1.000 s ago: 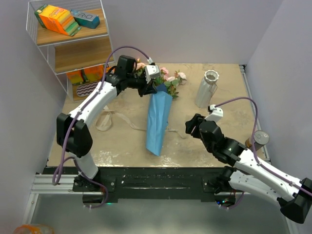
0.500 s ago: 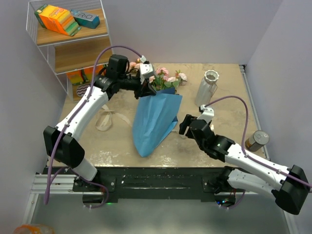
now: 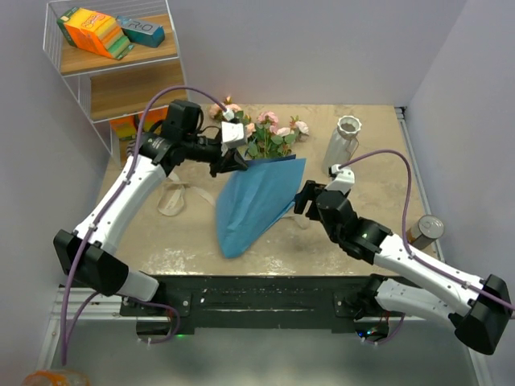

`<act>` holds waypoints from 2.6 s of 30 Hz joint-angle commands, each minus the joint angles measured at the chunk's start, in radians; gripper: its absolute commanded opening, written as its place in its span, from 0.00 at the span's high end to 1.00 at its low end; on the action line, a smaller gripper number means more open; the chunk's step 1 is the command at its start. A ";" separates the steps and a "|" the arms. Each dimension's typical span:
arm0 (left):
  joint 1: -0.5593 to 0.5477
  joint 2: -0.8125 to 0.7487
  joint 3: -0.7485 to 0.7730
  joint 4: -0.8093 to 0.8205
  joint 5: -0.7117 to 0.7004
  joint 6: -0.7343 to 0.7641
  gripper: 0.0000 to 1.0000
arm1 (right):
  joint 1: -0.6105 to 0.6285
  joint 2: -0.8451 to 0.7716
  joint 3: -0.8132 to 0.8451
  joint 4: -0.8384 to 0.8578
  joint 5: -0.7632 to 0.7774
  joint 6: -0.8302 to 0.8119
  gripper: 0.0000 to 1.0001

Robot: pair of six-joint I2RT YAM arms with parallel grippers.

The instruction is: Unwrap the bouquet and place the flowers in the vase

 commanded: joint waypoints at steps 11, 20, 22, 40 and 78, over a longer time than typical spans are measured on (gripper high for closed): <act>-0.156 -0.268 -0.017 -0.400 -0.054 0.509 1.00 | -0.013 0.055 0.281 0.083 -0.017 -0.233 0.21; -0.288 -0.466 -0.190 -0.461 -0.246 0.678 1.00 | -0.016 0.075 0.315 0.090 -0.083 -0.253 0.21; -0.294 -0.532 -0.219 -0.478 -0.264 0.714 1.00 | -0.016 0.066 0.306 0.093 -0.108 -0.262 0.21; -0.294 -0.773 -0.275 -0.584 -0.396 0.866 1.00 | -0.016 0.112 0.274 0.046 -0.328 -0.324 0.25; -0.293 -0.937 -0.419 -0.582 -0.577 0.956 1.00 | -0.200 0.466 0.738 -0.016 -1.423 -0.791 0.40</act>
